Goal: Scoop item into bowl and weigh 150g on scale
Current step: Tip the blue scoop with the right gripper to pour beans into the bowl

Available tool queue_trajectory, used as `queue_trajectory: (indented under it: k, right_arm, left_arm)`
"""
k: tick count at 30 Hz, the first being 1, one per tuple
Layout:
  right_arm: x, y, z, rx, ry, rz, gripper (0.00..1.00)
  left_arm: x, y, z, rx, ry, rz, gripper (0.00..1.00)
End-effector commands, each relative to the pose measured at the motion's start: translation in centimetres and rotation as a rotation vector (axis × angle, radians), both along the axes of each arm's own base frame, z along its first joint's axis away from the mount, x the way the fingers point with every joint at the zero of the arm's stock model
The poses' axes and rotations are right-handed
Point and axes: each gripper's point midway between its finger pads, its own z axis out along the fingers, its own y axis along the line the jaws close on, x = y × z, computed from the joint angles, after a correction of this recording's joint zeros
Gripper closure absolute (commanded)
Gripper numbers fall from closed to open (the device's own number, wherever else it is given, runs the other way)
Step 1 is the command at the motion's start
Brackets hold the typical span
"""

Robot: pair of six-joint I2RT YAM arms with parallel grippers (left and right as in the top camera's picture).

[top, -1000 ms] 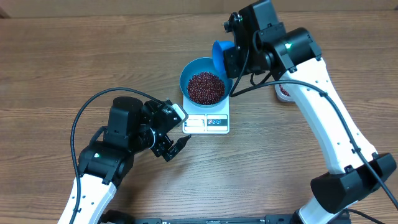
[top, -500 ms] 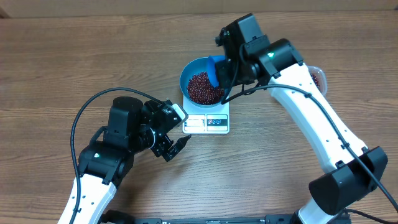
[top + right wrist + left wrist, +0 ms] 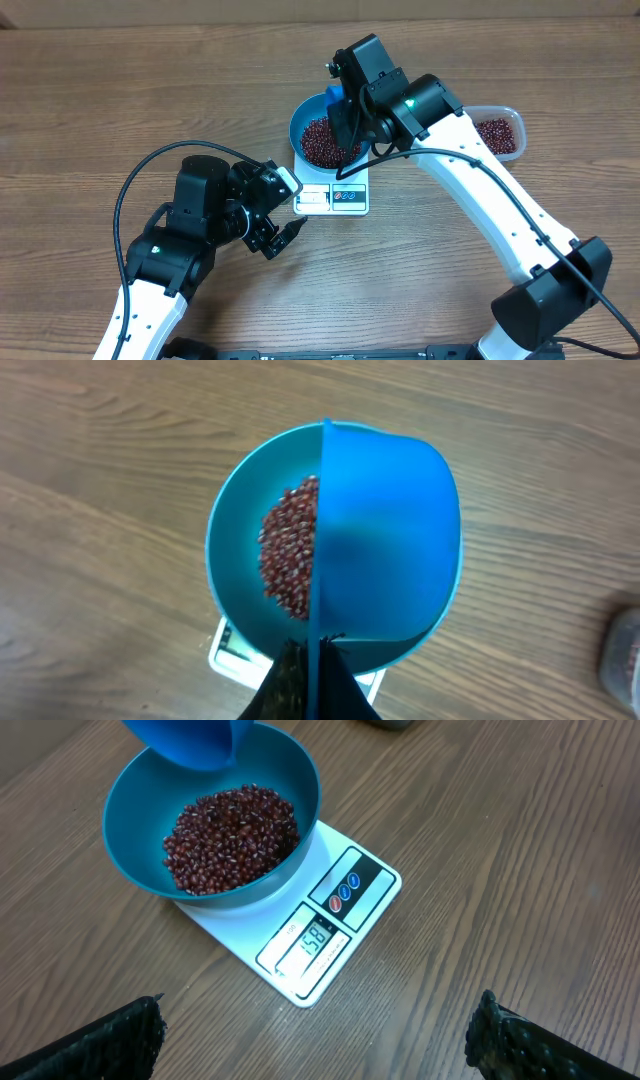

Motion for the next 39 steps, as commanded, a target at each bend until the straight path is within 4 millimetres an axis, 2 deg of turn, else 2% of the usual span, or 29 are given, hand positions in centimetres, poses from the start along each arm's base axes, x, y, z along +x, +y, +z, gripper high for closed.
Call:
queue_trajectory:
  k: [1,6,14,20,39]
  right_arm:
    - [1.0,-0.6,-1.6,-0.043,0.005,-0.062,0.96]
    - [1.3,-0.5,-3.9,-0.067,0.050,-0.081,0.96]
    - [1.3,-0.3,-4.6,-0.076,0.062,-0.078,0.96]
    - [1.4,-0.4,-6.4,-0.120,0.086,-0.085,0.96]
    - [0.1,0.4,-7.0,-0.125,0.126,-0.051,0.96]
  left_arm:
    - [0.0,0.0,-0.1,-0.013,0.009,-0.001,0.00]
    - [0.0,0.0,-0.1,-0.013,0.009,-0.001,0.00]
    - [0.0,0.0,-0.1,-0.013,0.009,-0.001,0.00]
    - [0.0,0.0,-0.1,-0.013,0.009,-0.001,0.01]
    - [0.0,0.0,-0.1,-0.013,0.009,-0.001,0.01]
